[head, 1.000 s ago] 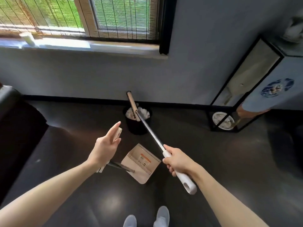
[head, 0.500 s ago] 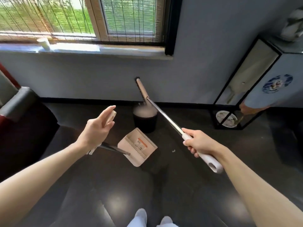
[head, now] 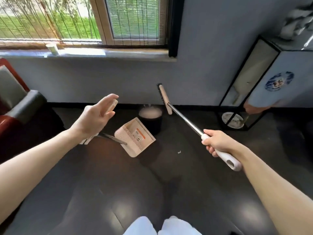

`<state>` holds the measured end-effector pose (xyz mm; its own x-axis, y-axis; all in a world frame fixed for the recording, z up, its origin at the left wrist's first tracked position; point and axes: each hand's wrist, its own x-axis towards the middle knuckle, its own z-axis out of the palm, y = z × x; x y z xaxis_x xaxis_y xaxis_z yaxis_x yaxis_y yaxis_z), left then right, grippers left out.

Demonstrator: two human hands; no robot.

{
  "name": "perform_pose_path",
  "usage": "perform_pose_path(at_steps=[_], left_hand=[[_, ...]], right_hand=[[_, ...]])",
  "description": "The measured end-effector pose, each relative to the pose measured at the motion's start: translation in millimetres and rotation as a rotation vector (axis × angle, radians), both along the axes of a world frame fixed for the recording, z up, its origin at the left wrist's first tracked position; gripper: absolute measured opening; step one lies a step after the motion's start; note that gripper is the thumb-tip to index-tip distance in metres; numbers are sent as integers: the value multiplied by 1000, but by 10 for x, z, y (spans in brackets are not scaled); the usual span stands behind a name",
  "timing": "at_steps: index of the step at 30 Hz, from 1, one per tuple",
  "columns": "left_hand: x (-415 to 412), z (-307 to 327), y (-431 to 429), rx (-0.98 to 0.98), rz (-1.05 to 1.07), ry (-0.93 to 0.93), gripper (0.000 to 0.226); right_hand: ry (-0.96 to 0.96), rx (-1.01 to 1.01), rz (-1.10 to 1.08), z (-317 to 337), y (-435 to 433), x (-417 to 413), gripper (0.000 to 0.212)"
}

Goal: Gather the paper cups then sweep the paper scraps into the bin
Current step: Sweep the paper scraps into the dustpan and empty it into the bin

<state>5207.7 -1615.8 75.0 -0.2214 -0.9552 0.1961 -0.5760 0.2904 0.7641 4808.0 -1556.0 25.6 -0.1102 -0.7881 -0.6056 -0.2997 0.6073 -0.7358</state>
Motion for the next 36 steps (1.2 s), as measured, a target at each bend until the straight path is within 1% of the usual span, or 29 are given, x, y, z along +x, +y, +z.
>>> perform_pose_path(at_steps=[2,3,5,6,9,14,20,24,25,27,29,30,33,34,35,36], left_hand=[[-105,-213,13,36,-23,-18,61],[-154,-314,0,53,-38,-10,60],[-247,-499,-32,103,-55,-7,60],[-305,-586,-54,114,-54,-11,59],[-534,-861,-92,150,8,-35,54],[-1044,-1235,-269,207,78,-118,51],[-1707,-1669,-581,309,92,-117,53],[-1993,-1874,-845,383,126,-107,54],[-2055,-1925,-899,390,136,-112,54],[-2164,-2023,-1004,396,150,-90,54],[-2267,-2068,-1139,388,143,-78,54],[-2325,-2069,-1210,385,143,-76,54],[-2426,-2037,-1422,386,151,-87,53],[-2427,-2034,-1452,378,155,-97,53],[-2412,-2028,-1469,372,161,-99,52],[-2381,-2034,-1466,373,164,-94,52]], right_hand=[[-6,35,-48,-37,178,-70,60],[-15,56,-74,-53,242,-112,50],[-32,95,-123,-91,347,-191,20],[-35,109,-142,-127,383,-233,11],[-9,147,-194,-361,449,-408,21],[11,233,-238,-803,366,-725,19],[7,357,-193,-1276,-139,-1068,11],[26,386,-83,-1496,-464,-1211,8],[38,393,-44,-1534,-526,-1236,15],[77,418,62,-1585,-627,-1285,34],[103,461,165,-1596,-711,-1321,45],[98,486,192,-1599,-740,-1342,44],[24,577,173,-1604,-819,-1314,17],[-2,613,161,-1601,-806,-1285,17],[-41,647,157,-1599,-775,-1252,23],[-79,678,154,-1602,-726,-1227,40]])
